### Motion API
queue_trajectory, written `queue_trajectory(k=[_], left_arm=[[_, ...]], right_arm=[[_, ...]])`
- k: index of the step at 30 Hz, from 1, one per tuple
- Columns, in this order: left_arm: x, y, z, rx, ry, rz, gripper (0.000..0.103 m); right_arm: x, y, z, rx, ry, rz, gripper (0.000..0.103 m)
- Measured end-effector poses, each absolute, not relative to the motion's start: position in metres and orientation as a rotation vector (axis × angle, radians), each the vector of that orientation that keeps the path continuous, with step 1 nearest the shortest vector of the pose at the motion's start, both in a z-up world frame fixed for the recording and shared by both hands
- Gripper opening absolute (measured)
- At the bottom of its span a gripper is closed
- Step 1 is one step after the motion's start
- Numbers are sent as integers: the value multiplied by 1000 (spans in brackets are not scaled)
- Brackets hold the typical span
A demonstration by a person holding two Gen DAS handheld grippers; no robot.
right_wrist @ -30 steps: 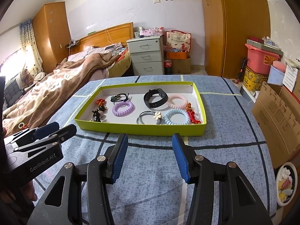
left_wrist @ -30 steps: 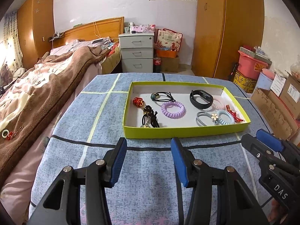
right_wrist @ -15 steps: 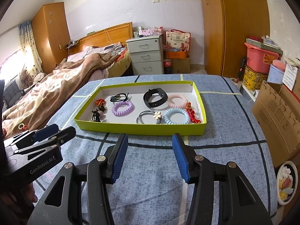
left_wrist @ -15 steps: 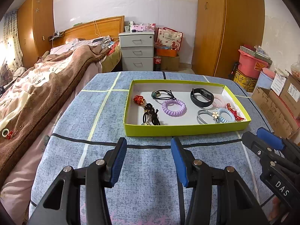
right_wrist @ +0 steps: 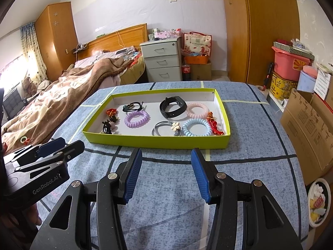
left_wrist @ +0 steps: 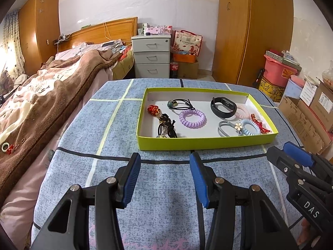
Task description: Organize jewelry
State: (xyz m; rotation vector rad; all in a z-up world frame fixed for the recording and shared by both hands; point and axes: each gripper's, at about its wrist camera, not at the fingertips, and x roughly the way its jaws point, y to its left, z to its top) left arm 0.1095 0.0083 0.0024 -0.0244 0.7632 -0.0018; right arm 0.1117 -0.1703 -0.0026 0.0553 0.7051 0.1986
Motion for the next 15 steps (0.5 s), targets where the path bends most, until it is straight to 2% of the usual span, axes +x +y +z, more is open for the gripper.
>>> queue_trajectory(k=[15], left_arm=[[108, 6, 1, -18, 767, -4, 51]], right_arm=[[111, -170, -5, 58, 706, 201, 50]])
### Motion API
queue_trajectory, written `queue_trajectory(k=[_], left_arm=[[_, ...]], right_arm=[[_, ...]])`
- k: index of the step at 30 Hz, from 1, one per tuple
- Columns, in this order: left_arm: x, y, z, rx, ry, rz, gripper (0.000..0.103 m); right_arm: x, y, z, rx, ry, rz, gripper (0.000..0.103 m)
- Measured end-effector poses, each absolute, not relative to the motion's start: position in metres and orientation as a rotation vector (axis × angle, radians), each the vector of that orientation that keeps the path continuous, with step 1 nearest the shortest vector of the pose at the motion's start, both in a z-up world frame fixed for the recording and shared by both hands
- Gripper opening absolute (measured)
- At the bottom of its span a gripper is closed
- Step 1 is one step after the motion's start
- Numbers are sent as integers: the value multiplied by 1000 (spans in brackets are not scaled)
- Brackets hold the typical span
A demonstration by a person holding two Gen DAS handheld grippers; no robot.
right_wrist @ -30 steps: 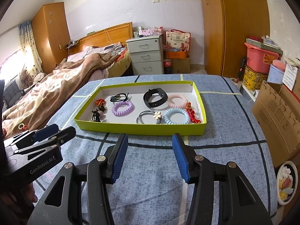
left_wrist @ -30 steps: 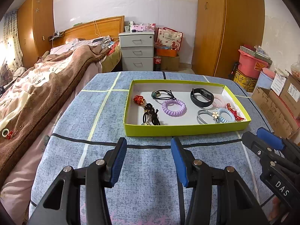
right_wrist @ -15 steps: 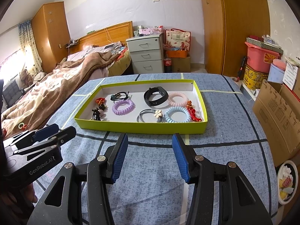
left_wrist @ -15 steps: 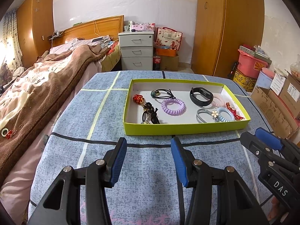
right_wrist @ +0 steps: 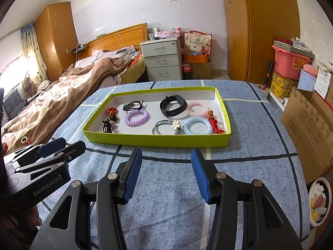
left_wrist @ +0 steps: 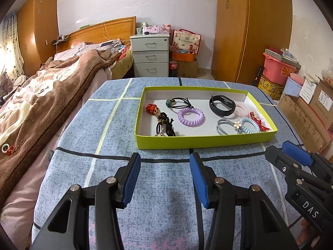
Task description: Organize jewelry
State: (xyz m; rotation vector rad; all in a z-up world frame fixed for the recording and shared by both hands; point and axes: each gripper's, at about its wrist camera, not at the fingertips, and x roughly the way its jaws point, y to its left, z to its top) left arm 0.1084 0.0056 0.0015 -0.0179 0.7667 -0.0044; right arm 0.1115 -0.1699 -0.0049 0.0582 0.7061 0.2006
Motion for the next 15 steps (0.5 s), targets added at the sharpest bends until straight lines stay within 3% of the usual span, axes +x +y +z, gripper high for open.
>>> queue_trajectory(k=[15], left_arm=[[110, 10, 1, -27, 775, -2, 51]], right_arm=[[111, -170, -6, 58, 708, 200, 50]])
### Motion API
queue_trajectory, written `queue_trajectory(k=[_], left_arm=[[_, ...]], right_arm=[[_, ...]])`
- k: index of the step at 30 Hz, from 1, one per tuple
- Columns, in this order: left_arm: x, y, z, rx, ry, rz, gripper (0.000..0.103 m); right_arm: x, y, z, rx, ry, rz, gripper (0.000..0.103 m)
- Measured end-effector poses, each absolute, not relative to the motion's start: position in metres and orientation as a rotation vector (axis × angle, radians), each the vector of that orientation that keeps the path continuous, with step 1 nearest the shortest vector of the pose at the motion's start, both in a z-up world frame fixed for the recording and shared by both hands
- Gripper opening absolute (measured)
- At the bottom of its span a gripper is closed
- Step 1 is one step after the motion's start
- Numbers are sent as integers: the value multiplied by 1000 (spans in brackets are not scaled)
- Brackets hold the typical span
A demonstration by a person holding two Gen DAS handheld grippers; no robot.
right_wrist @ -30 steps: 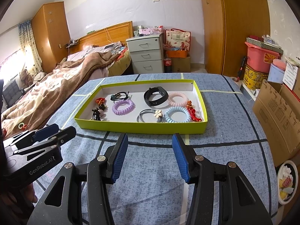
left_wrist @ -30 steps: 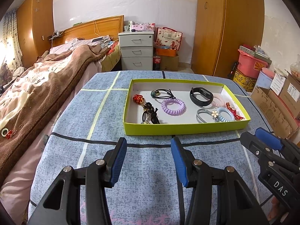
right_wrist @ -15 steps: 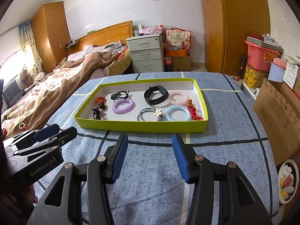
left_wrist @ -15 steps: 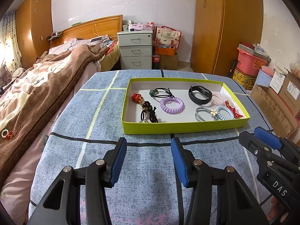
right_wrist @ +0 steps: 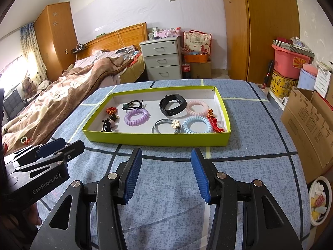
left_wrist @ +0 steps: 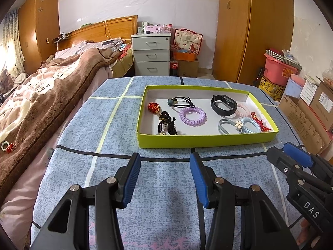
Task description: Organize jewelry
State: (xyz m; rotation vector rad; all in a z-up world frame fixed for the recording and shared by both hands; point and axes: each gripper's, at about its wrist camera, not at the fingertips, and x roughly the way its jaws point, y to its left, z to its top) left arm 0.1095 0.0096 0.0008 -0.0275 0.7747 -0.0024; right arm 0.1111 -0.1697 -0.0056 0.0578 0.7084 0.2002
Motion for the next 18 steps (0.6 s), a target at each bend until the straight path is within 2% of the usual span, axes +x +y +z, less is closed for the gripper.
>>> queue_trajectory(k=[18], left_arm=[[111, 11, -2, -53, 786, -18, 51]], right_arm=[[108, -169, -10, 59, 714, 207, 50]])
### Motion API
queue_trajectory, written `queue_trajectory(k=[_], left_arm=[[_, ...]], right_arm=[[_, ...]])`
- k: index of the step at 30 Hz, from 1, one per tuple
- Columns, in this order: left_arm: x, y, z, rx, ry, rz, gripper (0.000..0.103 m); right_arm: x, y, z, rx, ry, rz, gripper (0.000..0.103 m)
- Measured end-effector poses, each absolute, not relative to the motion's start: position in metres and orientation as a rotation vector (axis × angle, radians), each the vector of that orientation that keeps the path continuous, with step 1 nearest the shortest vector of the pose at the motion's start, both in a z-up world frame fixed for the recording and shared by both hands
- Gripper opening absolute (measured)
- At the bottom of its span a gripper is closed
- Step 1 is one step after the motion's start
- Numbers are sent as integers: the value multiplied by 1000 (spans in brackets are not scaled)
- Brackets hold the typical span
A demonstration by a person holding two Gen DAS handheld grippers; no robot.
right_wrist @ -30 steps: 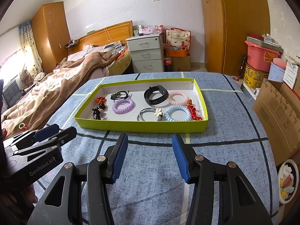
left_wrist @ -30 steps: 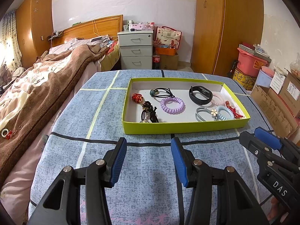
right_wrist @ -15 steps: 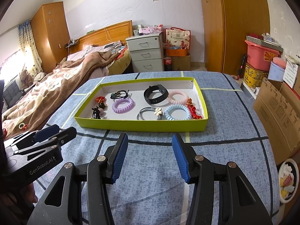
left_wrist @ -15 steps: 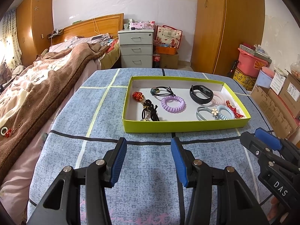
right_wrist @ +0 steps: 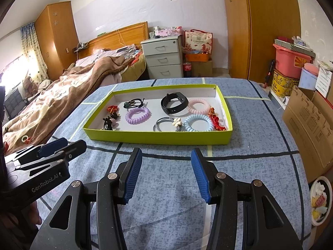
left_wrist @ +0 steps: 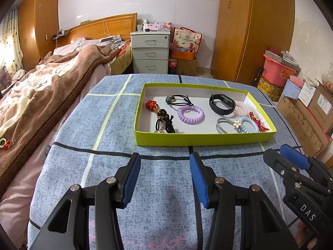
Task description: Organize jewelry
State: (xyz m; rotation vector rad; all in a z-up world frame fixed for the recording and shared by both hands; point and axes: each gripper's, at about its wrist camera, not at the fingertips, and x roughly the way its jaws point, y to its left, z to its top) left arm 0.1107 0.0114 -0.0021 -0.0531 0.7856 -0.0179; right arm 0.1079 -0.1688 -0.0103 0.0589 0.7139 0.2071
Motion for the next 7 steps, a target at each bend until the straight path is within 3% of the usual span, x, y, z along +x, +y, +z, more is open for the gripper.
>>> queue_trajectory(k=[7], left_arm=[[110, 10, -2, -49, 778, -8, 51]], right_arm=[[108, -169, -10, 60, 714, 207, 50]])
